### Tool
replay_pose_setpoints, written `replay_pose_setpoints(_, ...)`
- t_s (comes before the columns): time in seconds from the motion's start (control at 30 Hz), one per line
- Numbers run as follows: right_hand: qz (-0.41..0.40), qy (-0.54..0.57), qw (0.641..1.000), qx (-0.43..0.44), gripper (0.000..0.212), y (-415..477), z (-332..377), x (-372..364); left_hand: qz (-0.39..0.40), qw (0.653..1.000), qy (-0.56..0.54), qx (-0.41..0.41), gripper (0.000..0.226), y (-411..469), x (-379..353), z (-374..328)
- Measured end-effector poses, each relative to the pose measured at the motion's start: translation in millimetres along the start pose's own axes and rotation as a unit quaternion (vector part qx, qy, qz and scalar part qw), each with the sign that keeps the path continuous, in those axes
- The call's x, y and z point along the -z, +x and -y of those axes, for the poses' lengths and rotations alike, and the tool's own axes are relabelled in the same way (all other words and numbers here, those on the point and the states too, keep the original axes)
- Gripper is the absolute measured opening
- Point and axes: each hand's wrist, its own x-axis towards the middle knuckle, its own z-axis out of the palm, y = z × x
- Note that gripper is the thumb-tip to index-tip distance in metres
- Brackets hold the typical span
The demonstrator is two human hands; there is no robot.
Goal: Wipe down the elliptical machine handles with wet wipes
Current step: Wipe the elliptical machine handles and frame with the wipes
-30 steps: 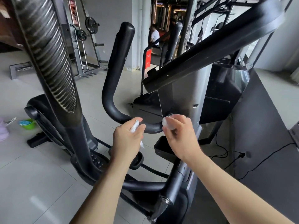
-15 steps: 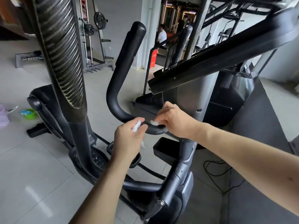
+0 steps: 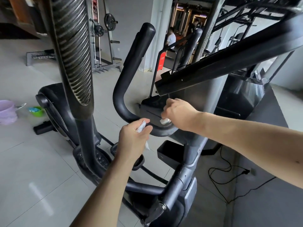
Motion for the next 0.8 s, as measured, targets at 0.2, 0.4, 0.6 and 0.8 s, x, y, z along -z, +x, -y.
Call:
replay_pose_setpoints(0.2,0.007,0.219,0.974,0.052,0.042,0,6,0,-0.016,1.0,-0.004,-0.003,0.018,2,-3,4)
replay_pose_setpoints(0.4,0.076,0.331,0.941,0.011,0.048,0,-1,5,-0.01,1.0,0.002,-0.004,0.017,3,-3,5)
replay_pose_setpoints(0.6,0.033,0.35,0.936,0.01,0.035,-5,6,-3,-0.003,1.0,0.021,-0.007,0.017,1,-1,2)
replay_pose_setpoints(0.8,-0.085,0.387,0.918,-0.022,0.041,-19,13,-17,-0.021,0.996,0.075,-0.03,0.011,2,-2,2)
